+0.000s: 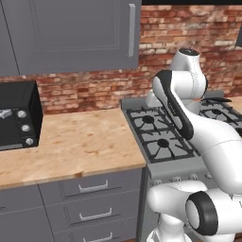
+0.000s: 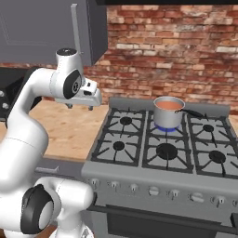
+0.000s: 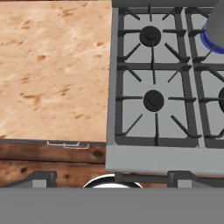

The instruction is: Wait until the marinara sauce is simmered to a deep red color and then turn off the stove.

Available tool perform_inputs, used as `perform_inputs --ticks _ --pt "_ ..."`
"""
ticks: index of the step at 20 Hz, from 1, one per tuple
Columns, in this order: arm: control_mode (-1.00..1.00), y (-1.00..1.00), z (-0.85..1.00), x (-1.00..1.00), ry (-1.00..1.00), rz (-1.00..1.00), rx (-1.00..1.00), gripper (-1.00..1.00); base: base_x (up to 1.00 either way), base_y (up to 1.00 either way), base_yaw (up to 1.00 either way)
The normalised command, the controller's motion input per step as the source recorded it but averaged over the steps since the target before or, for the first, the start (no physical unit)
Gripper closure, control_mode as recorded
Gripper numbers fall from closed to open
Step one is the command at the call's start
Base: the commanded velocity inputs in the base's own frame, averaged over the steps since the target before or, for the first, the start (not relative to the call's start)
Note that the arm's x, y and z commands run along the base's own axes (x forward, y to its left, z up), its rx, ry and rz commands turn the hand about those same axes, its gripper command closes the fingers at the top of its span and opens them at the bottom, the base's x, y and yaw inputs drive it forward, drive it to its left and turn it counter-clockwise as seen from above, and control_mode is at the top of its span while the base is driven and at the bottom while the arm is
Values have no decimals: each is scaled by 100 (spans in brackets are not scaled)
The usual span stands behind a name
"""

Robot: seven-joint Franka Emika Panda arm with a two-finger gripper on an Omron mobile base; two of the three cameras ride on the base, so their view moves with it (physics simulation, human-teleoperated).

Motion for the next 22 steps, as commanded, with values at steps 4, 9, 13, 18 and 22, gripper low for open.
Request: perform_inputs --ticks 4,9,13,18,22 --pt "100 0 0 0 0 0 0 -100 -24 -17 0" --pt "100 0 0 0 0 0 0 -100 -28 -9 0" --pt "100 0 0 0 0 0 0 -100 -17 0 0" --pt "-100 0 -4 0 -2 0 0 -100 0 0 0" --pt "-100 -36 -19 0 -2 0 1 -100 0 0 0"
